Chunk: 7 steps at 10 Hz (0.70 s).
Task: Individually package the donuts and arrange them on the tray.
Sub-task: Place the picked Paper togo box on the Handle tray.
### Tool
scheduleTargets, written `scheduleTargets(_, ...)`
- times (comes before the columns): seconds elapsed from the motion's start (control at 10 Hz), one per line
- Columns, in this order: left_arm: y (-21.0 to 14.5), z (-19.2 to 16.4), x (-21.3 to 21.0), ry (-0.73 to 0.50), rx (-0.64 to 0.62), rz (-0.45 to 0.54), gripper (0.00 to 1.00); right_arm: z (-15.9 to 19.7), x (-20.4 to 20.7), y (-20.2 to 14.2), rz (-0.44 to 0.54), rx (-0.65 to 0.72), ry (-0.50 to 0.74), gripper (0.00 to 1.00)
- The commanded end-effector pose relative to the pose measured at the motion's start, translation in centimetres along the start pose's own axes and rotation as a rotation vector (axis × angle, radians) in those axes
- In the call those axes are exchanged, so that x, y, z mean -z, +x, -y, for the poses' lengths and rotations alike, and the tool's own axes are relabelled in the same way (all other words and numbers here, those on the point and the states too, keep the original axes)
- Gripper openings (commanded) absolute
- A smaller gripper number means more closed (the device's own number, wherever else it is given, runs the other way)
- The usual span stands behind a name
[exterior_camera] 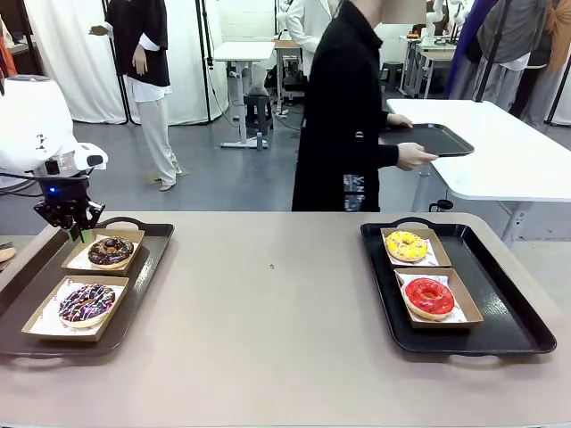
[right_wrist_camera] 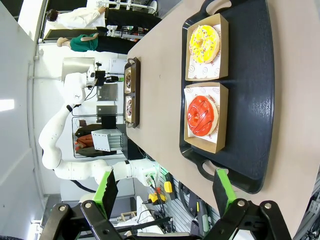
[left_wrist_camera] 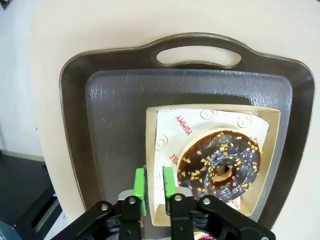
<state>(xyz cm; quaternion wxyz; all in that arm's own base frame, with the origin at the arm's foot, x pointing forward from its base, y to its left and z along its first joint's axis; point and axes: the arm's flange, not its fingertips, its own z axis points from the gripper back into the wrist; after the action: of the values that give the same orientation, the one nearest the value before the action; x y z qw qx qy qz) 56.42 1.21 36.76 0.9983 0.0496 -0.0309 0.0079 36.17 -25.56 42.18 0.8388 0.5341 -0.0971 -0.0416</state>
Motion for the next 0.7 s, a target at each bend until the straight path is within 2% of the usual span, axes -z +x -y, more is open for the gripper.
scheduleTargets(0.0,0.1,0.1,-0.3,0.030,0.013,0.023,1.00,0.0,0.0,0.0,0.000,0.000,0.003,1.00)
scheduleTargets(0.2,-0.9,-0.2,-1.7,0.020,0.012,0.018,1.00,0.0,0.0,0.0,0.000,0.000,0.003,1.00)
scheduleTargets(0.3,-2.1,-0.1,-2.6,0.007,0.009,0.007,0.53,0.0,0.0,0.0,0.000,0.000,0.003,1.00)
scheduleTargets(0.6,-6.9,0.3,-5.8,-0.041,0.045,0.007,0.82,0.0,0.0,0.0,0.000,0.000,0.003,1.00)
